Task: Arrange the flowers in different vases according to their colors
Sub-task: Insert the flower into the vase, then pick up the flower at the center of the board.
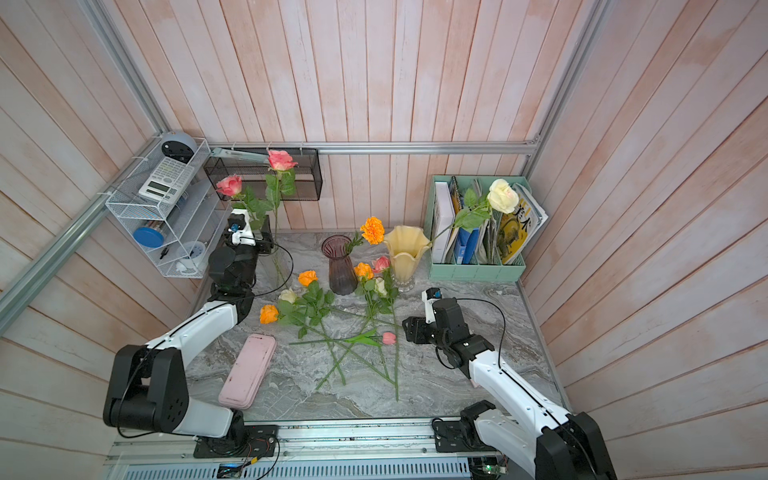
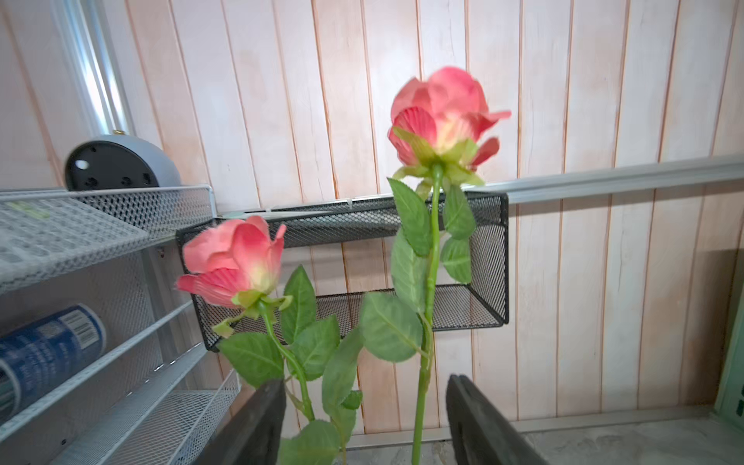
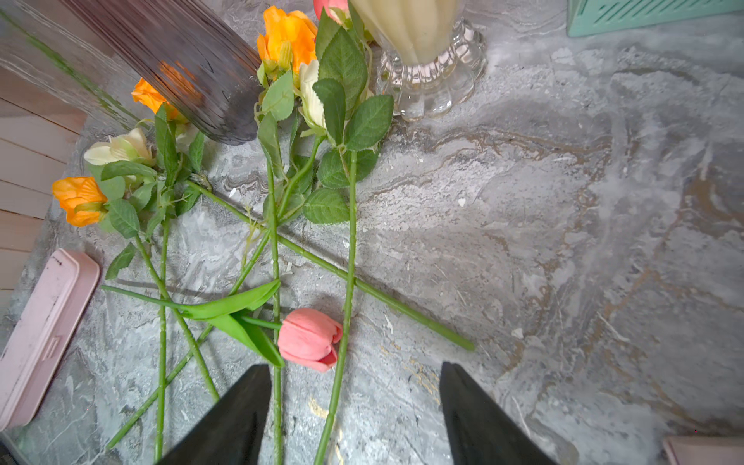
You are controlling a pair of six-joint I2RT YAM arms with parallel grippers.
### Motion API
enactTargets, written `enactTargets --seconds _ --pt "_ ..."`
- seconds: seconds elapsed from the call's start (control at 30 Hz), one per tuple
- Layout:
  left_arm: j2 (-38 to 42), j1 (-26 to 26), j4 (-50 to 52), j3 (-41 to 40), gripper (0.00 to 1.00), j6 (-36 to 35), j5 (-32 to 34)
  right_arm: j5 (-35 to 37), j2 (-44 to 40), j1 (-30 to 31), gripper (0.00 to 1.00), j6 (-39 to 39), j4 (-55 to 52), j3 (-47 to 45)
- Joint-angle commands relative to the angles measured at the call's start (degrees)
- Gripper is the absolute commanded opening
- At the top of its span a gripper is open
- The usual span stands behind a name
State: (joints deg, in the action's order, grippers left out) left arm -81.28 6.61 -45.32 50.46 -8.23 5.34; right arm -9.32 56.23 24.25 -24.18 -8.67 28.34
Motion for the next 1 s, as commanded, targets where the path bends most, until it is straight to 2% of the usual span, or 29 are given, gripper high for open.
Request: enactTargets --seconds 0.0,0.1,0.23,0.3,0.37,0.43,0.53,0.77,0.97 --pt "7.6 2.5 7.7 -1.7 0.7 0.9 1.0 -0.2 -3.4 -0.3 0.73 -0.4 -0.2 -1.7" --pt "16.7 8.5 21.0 -1.5 0.7 0.4 -1.4 0.2 -5.4 -0.4 0.73 -1.2 -1.8 -2.1" --pt "25.5 19.9 36.3 -4.2 0.72 -1.7 -4.1 0.8 -6.5 -0.7 0.73 -2.7 -2.8 -2.7" --pt "26.3 26.2 42.1 -5.1 0.72 -3.1 -1.9 0.6 -5.9 -0.8 0.73 -3.1 -3.1 -2.9" --pt "24.4 31.6 45.3 -5.3 0.71 -2.5 3.4 0.1 -4.8 -1.2 0.73 -3.7 -3.5 -2.9" --pt "22.2 33.1 47.1 -5.4 0.68 2.2 2.9 0.8 -3.9 -1.4 0.73 -5.3 -4.5 -2.7" --pt "20.4 35.5 44.5 -8.2 0.68 6.7 0.3 1.2 -3.8 -1.5 0.73 -5.9 -5.4 -2.9" --pt "14.0 39.8 46.6 -9.6 0.66 8.7 2.6 0.8 -4.8 -1.5 0.73 -5.5 -8.9 -3.4" --pt "16.5 40.7 43.4 -14.7 0.65 14.1 3.3 -3.7 -2.9 -1.4 0.71 -5.0 -10.1 -3.0"
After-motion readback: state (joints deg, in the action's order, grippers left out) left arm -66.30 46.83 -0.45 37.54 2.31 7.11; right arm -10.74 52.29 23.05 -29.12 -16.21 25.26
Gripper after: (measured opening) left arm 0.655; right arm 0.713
